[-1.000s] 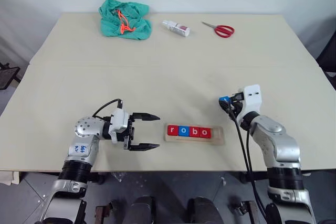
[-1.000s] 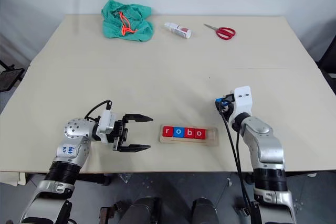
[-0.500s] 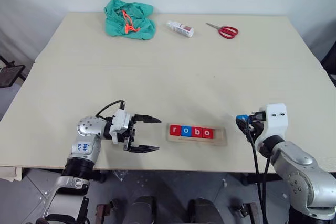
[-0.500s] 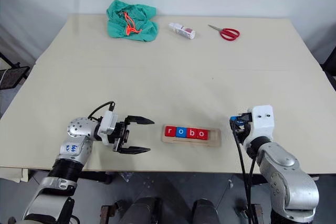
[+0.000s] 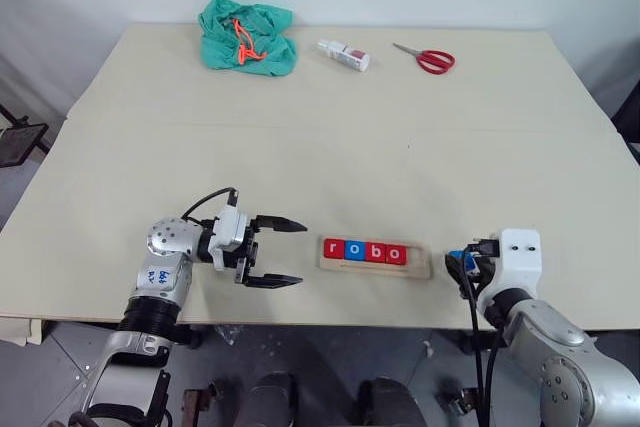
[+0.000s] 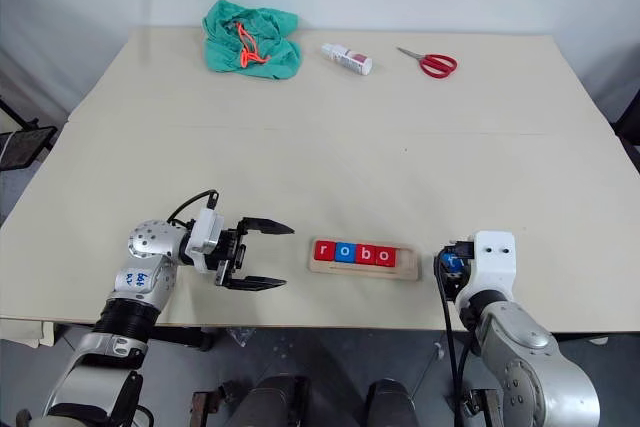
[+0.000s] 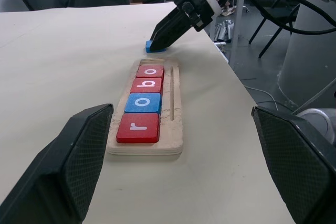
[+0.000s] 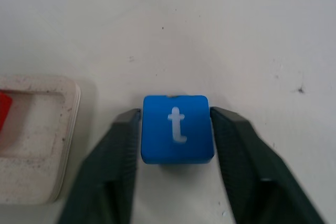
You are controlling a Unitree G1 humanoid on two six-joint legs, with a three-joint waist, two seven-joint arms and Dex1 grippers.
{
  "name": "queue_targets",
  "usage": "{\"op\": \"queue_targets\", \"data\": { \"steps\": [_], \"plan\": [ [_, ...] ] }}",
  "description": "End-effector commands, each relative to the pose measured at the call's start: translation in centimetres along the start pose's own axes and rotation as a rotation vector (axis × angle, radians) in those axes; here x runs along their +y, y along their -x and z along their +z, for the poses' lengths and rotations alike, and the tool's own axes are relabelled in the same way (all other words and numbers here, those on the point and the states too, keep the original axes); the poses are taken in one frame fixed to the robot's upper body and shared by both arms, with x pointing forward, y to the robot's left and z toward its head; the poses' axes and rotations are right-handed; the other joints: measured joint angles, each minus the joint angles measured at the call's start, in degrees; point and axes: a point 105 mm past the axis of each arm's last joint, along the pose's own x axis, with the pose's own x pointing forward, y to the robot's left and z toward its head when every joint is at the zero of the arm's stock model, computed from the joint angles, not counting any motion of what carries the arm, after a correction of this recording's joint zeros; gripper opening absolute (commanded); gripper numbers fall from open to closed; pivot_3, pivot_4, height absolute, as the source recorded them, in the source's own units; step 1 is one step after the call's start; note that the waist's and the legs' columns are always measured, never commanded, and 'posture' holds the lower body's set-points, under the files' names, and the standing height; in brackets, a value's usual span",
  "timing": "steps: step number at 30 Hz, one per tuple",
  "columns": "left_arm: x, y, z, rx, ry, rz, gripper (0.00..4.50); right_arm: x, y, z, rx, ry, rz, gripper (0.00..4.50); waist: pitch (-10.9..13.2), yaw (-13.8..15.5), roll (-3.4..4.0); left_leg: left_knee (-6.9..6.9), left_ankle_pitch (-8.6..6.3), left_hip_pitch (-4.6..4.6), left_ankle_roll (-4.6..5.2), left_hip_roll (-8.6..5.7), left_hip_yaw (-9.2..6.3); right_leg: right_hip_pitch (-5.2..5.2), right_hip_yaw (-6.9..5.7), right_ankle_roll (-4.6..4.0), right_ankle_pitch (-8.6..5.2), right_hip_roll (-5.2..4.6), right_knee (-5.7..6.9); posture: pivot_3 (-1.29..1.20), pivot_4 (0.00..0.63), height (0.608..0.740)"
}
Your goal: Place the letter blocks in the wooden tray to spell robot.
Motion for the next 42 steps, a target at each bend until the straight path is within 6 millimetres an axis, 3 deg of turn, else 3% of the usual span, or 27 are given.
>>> {"op": "queue_targets", "data": {
  "steps": [1, 3, 6, 11, 15, 20, 32, 42],
  "plan": [
    [0.5, 0.2, 0.6, -0.004, -0.036, 0.008, 4.5, 0.5, 0.8, 0.9, -0.039, 0.023, 0.025, 3.74, 0.0, 0.0, 0.0, 0.0, 0.0, 0.0, 0.0, 0.0, 0.0, 0.0, 0.0, 0.0, 0.0, 0.0, 0.01, 0.0, 0.15, 0.74],
    [0.5, 0.2, 0.6, -0.007, -0.037, 0.007, 4.5, 0.8, 1.2, 1.7, -0.067, 0.035, 0.1, 4.38, 0.0, 0.0, 0.0, 0.0, 0.0, 0.0, 0.0, 0.0, 0.0, 0.0, -0.01, 0.0, 0.0, 0.0, 0.0, 0.0, 0.15, 0.74],
    [0.4, 0.1, 0.5, -0.008, -0.037, 0.004, 4.5, 1.5, 1.7, 2.9, -0.105, 0.109, 0.235, 4.38, 0.0, 0.1, 0.0, 0.01, 0.0, 0.0, 0.0, -0.01, 0.01, 0.04, 0.0, 0.0, 0.0, 0.0, -0.04, 0.0, 0.15, 0.74],
    [0.2, 0.0, 0.5, -0.012, -0.035, -0.009, 4.5, 0.0, 1.9, 3.7, -0.096, 0.297, 0.381, 4.38, 0.0, 0.1, -0.01, 0.01, 0.0, 0.0, 0.01, -0.03, 0.02, 0.08, -0.02, 0.0, 0.0, 0.0, -0.1, 0.0, 0.15, 0.74],
    [-0.1, 0.0, 0.3, -0.008, -0.034, -0.025, 4.5, -1.9, 1.9, 3.2, -0.002, 0.503, 0.55, 4.38, 0.0, 0.1, -0.05, 0.03, 0.01, 0.0, 0.05, -0.05, 0.08, 0.15, -0.07, 0.0, 0.0, -0.02, -0.17, 0.0, 0.15, 0.74],
    [0.1, 0.2, 0.3, -0.006, -0.041, -0.013, 4.5, -4.0, 0.8, 3.6, 0.047, 0.68, 0.635, 4.38, 0.0, 0.2, -0.06, 0.08, 0.01, -0.01, 0.05, -0.01, 0.11, 0.19, -0.13, 0.0, 0.0, -0.02, -0.18, 0.0, 0.15, 0.74],
    [-0.2, 0.5, 0.3, 0.002, -0.045, 0.001, 4.5, -5.0, -2.1, 4.3, 0.135, 0.988, 0.874, 4.38, 0.0, 0.1, -0.07, 0.19, 0.01, -0.08, 0.05, 0.0, 0.08, 0.21, -0.23, 0.0, 0.0, -0.03, -0.23, 0.0, 0.15, 0.74],
    [-0.5, 1.0, 0.5, 0.015, -0.048, 0.028, 4.5, -5.2, -3.6, 4.5, 0.181, 1.112, 0.986, 4.38, 0.0, 0.1, -0.07, 0.25, 0.01, -0.15, 0.05, 0.02, 0.08, 0.2, -0.33, 0.0, 0.0, -0.03, -0.22, 0.0, 0.15, 0.74]
  ]
}}
